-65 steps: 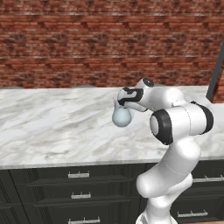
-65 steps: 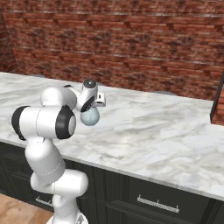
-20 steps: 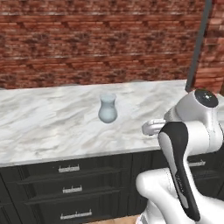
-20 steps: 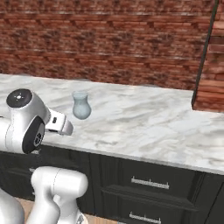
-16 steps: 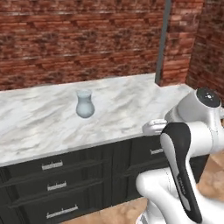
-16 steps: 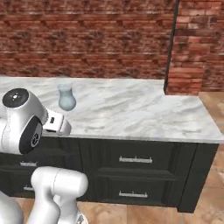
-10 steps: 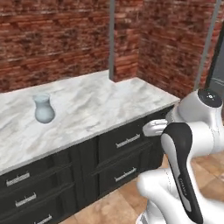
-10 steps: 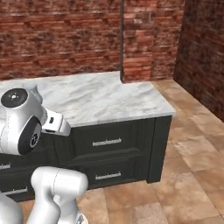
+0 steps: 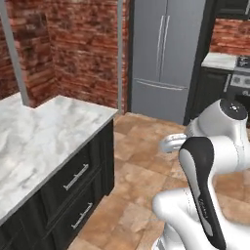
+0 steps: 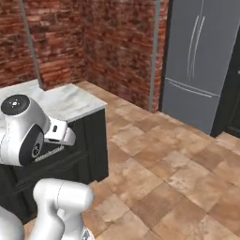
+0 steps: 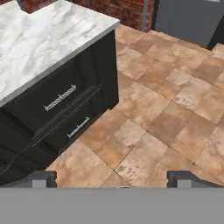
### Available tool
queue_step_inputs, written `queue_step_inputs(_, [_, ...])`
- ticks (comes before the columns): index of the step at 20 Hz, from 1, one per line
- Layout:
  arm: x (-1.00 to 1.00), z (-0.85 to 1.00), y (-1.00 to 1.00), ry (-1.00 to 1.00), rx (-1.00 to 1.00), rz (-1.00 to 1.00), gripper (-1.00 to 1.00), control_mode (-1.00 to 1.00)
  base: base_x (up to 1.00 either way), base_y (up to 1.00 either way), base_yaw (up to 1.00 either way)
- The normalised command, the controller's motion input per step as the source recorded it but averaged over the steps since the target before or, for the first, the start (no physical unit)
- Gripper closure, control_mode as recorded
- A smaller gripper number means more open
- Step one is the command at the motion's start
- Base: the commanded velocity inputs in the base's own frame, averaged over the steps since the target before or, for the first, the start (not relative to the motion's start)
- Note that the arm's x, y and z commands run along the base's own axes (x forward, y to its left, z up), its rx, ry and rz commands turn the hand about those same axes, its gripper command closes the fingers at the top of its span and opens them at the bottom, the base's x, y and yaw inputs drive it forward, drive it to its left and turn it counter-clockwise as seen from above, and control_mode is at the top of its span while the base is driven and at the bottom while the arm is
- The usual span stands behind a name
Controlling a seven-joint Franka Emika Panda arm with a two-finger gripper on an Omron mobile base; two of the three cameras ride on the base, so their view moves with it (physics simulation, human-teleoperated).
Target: Place the pitcher and cup on the dining counter for serving.
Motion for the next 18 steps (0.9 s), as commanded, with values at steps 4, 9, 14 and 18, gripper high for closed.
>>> queue_step_inputs(4, [0.0, 0.0, 0.0, 0.0, 0.0, 0.0, -1.0, 1.0, 0.0, -0.51, -0.82])
queue_step_inputs(9, [0.0, 0.0, 0.0, 0.0, 0.0, 0.0, -1.0, 1.0, 0.0, -0.61, -0.8])
queue_step_inputs(14, [0.0, 0.0, 0.0, 0.0, 0.0, 0.0, -1.0, 1.0, 0.02, -0.62, -0.77])
queue_step_inputs(18, [0.0, 0.0, 0.0, 0.0, 0.0, 0.0, -1.0, 1.0, 0.47, -0.24, -0.68])
